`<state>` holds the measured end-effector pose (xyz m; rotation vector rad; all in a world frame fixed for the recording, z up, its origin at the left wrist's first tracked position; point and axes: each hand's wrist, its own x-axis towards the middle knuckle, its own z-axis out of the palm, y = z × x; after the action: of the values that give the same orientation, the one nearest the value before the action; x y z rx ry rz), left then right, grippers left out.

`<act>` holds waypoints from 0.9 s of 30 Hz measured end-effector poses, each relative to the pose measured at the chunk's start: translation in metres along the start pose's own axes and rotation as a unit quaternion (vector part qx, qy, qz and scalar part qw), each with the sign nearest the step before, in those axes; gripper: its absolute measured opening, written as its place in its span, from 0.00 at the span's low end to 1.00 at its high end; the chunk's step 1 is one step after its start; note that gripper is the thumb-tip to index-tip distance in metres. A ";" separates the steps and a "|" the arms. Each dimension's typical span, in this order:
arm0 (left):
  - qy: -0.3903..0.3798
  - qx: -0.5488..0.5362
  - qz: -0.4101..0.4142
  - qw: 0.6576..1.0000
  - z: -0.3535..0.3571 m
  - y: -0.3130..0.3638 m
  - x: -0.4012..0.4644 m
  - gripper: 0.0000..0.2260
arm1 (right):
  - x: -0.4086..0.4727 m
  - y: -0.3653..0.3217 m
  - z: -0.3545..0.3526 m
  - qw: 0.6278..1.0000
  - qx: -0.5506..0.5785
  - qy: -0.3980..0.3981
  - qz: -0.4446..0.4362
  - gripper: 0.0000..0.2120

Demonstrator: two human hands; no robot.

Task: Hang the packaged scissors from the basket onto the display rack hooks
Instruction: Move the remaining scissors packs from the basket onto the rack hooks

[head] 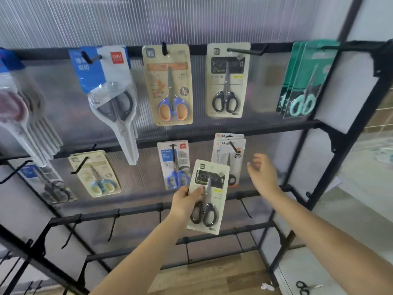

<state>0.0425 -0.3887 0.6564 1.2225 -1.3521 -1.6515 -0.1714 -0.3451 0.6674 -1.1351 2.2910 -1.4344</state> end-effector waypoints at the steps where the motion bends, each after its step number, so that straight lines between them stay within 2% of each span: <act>1: -0.011 0.022 0.017 1.000 0.001 0.002 -0.003 0.05 | -0.003 -0.008 -0.013 0.999 -0.006 -0.010 -0.030 0.15; 4: -0.047 0.068 0.074 0.994 0.010 0.017 -0.009 0.11 | -0.017 -0.043 -0.050 0.990 -0.025 -0.103 -0.097 0.10; 6: -0.055 0.074 0.116 0.989 0.019 0.035 -0.015 0.11 | -0.026 -0.067 -0.070 0.982 -0.039 -0.136 -0.124 0.07; 9: -0.055 0.073 0.181 0.979 0.033 0.067 -0.026 0.08 | -0.035 -0.097 -0.093 0.979 -0.051 -0.112 -0.165 0.04; 13: -0.077 0.049 0.242 0.966 0.044 0.102 -0.036 0.06 | -0.034 -0.129 -0.119 0.975 -0.065 -0.069 -0.199 0.05; 16: -0.105 0.038 0.252 0.961 0.044 0.114 -0.043 0.04 | -0.029 -0.152 -0.142 0.971 -0.047 -0.051 -0.228 0.02; 21: -0.131 0.062 0.267 0.953 0.041 0.104 -0.048 0.07 | -0.024 -0.173 -0.167 0.966 -0.010 -0.013 -0.256 0.02; 24: -0.141 0.013 0.245 0.959 0.050 0.100 -0.054 0.05 | -0.025 -0.176 -0.168 0.966 0.011 -0.026 -0.258 0.03; 27: -0.116 0.002 0.250 0.961 0.055 0.103 -0.056 0.05 | -0.027 -0.180 -0.167 0.960 0.020 -0.053 -0.274 0.05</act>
<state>0.0032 -0.3433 0.7711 0.6219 -1.6429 -1.4507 -0.1535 -0.2549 0.8969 -1.8846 1.9444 -1.5266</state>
